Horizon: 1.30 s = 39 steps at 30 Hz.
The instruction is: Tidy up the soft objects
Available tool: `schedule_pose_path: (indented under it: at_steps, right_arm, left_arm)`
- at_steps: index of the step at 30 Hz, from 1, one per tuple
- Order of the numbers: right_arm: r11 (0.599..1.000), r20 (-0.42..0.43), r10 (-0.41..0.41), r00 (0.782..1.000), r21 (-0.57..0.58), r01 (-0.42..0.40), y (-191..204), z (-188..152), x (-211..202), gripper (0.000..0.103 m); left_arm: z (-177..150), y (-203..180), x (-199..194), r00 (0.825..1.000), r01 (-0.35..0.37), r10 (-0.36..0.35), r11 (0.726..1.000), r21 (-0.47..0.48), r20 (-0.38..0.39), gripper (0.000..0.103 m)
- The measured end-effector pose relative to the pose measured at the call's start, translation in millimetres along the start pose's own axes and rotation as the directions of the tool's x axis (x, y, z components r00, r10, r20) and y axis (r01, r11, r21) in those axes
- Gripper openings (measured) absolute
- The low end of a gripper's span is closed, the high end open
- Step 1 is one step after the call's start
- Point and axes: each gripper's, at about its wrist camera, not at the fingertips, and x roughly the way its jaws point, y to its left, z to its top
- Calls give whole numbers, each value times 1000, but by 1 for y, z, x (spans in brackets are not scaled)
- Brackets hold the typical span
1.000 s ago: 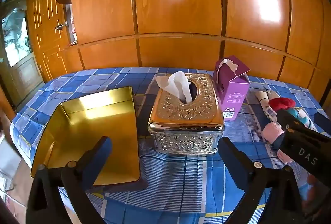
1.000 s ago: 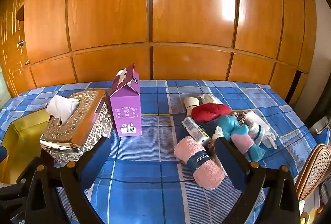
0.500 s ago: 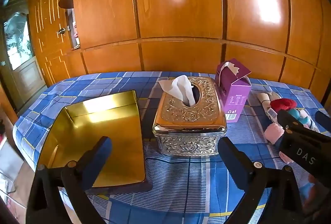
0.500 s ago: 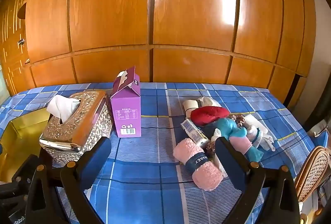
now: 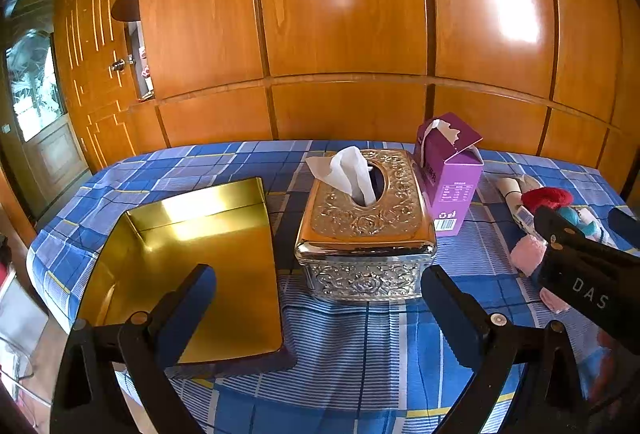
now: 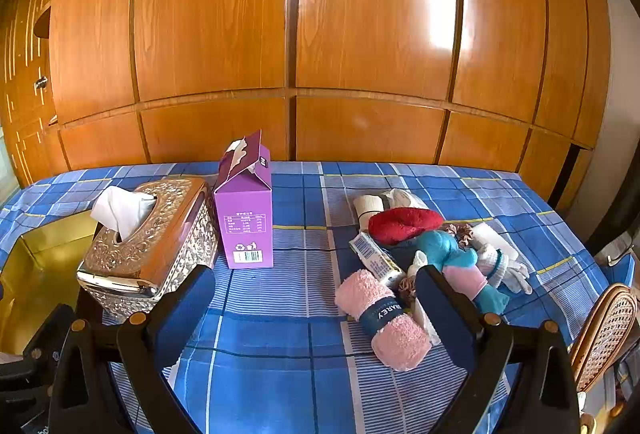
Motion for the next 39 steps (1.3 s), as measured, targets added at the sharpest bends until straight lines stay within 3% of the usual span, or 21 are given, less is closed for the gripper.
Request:
schedule_pose_path:
  at_steps: [39]
  right_arm:
    - [1000, 6, -7, 1000, 8, 7, -6, 1, -3, 102]
  left_arm:
    - [-1, 3, -4, 1000, 0, 0, 1000, -7, 0, 103]
